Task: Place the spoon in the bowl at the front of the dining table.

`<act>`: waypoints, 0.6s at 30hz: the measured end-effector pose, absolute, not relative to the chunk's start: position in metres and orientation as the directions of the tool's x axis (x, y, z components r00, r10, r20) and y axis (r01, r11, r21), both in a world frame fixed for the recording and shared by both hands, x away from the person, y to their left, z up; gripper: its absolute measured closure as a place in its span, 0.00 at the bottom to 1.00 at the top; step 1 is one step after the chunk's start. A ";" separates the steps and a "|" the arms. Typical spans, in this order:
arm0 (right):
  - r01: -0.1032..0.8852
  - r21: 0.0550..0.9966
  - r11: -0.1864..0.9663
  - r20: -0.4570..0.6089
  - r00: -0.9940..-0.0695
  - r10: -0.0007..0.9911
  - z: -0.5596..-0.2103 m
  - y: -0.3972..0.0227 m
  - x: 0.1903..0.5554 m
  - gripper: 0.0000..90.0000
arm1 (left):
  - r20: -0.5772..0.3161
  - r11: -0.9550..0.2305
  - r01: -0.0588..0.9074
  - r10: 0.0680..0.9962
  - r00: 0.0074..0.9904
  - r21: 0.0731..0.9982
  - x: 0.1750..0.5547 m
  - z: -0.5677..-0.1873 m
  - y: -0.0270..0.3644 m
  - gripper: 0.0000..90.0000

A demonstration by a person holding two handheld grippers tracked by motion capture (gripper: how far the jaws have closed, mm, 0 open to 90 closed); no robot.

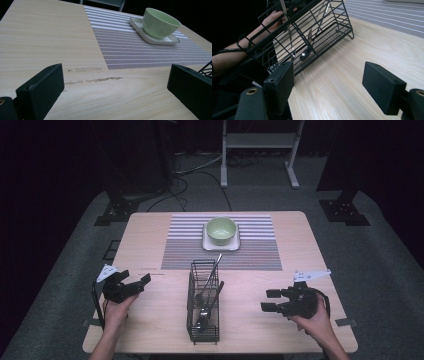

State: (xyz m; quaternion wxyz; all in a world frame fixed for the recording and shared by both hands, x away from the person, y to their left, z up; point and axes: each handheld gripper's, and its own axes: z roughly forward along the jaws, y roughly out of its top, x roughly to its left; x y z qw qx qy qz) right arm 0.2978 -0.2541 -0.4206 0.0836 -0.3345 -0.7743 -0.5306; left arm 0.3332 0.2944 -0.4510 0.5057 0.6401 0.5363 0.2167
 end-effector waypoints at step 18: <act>0.595 0.769 0.232 0.486 -0.781 0.392 -0.407 -0.239 0.301 0.27 | -0.263 0.085 0.466 0.906 0.333 0.881 0.333 -0.451 0.294 0.00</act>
